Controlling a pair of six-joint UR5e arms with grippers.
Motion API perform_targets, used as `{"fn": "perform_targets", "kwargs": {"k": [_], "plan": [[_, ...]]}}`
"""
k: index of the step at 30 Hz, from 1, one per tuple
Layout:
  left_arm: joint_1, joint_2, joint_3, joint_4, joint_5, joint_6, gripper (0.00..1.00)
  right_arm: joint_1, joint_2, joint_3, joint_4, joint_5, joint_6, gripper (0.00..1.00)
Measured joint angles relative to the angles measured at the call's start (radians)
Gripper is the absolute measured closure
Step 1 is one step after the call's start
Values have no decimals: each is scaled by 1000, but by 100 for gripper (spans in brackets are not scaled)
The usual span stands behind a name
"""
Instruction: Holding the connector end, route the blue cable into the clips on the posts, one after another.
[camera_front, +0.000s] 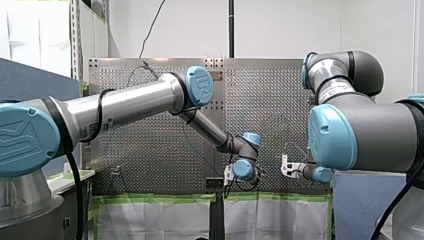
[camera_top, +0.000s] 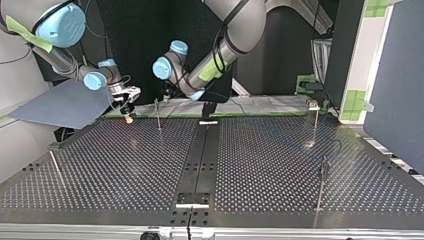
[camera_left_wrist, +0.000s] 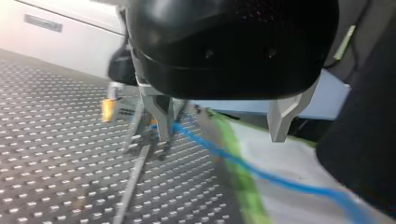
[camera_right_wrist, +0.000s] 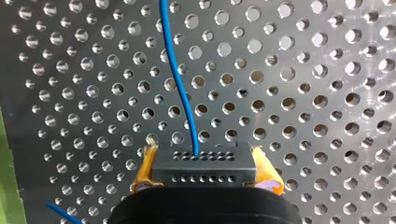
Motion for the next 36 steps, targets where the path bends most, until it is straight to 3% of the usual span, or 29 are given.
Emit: {"fn": "perform_targets", "kwargs": {"k": [6,21,36], "plan": [[-14,0,-38,30,-1,2,0,0,0,0,0,1,1,100],[-40,0,-42,179,-26,3,0,-1,3,0,-1,1,1,100],[-63,0,-43,241,-53,13,0,-1,5,0,-1,0,7,100]]}}
